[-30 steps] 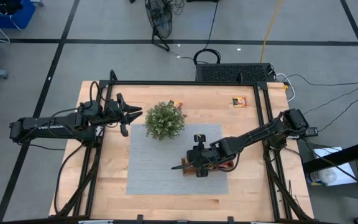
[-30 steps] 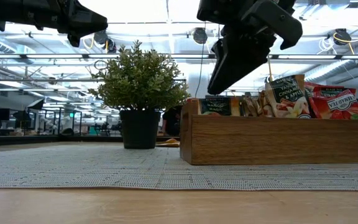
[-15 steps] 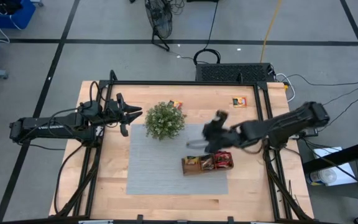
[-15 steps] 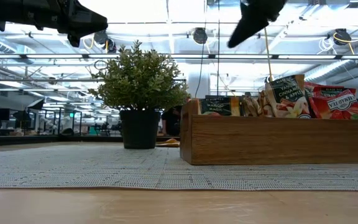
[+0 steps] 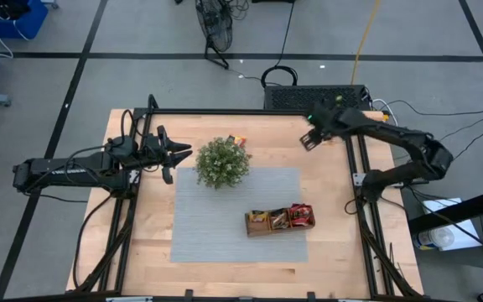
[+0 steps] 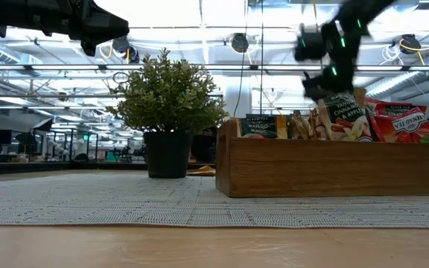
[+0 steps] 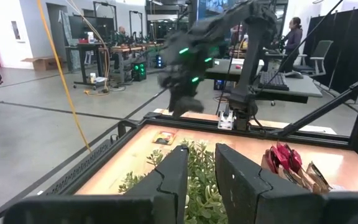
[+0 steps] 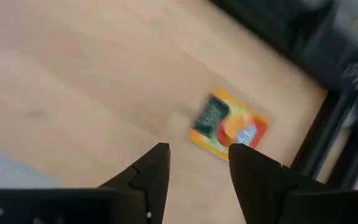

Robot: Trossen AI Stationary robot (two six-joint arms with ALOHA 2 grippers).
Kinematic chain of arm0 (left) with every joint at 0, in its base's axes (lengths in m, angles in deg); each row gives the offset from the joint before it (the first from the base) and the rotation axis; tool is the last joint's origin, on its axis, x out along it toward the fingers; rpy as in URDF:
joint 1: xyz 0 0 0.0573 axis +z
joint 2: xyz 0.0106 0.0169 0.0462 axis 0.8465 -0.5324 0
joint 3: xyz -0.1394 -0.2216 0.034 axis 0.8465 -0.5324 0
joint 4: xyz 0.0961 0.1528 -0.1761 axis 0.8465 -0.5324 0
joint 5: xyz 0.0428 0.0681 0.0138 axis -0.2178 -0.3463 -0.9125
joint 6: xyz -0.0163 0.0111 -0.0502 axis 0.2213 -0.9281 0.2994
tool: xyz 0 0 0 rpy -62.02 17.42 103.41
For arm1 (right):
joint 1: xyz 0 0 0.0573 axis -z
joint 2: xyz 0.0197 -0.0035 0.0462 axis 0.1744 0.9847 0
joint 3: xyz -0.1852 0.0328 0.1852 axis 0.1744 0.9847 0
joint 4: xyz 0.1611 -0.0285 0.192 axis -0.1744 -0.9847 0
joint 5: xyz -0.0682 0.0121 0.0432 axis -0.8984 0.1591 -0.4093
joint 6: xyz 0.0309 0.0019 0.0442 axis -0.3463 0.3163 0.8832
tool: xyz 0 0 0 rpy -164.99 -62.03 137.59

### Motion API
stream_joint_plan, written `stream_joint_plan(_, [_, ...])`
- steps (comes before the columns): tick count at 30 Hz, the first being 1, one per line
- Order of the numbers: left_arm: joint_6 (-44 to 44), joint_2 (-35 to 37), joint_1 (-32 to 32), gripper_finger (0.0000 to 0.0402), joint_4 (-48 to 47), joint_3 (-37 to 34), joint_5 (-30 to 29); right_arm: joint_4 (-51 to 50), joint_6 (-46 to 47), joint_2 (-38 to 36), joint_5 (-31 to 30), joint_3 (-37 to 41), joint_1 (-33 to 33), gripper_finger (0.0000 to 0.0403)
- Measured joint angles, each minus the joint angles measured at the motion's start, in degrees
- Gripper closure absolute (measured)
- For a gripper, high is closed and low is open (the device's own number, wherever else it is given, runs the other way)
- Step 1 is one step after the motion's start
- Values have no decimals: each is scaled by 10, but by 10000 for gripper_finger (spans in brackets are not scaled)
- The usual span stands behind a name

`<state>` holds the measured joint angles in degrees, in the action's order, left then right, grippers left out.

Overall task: Pick & Place Tea
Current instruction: Put the mango tea sachet into the brown organizer

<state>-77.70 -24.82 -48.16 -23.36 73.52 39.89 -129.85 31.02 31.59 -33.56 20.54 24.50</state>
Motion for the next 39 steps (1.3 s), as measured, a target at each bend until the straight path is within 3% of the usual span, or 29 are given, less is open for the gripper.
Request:
stream_joint_plan(5, [0,0,0,314,0,0,0,118,-41,0,125,101,193,237])
stream_joint_plan(9, [0,0,0,314,0,0,0,174,-61,1,198,139,276,215])
stream_joint_plan(13, [0,0,0,314,0,0,0,214,-46,12,222,139,284,189])
stream_joint_plan(17, [0,0,0,314,0,0,0,221,-37,36,181,140,277,176])
stream_joint_plan(39, [0,0,0,314,0,0,0,226,72,146,61,121,204,182])
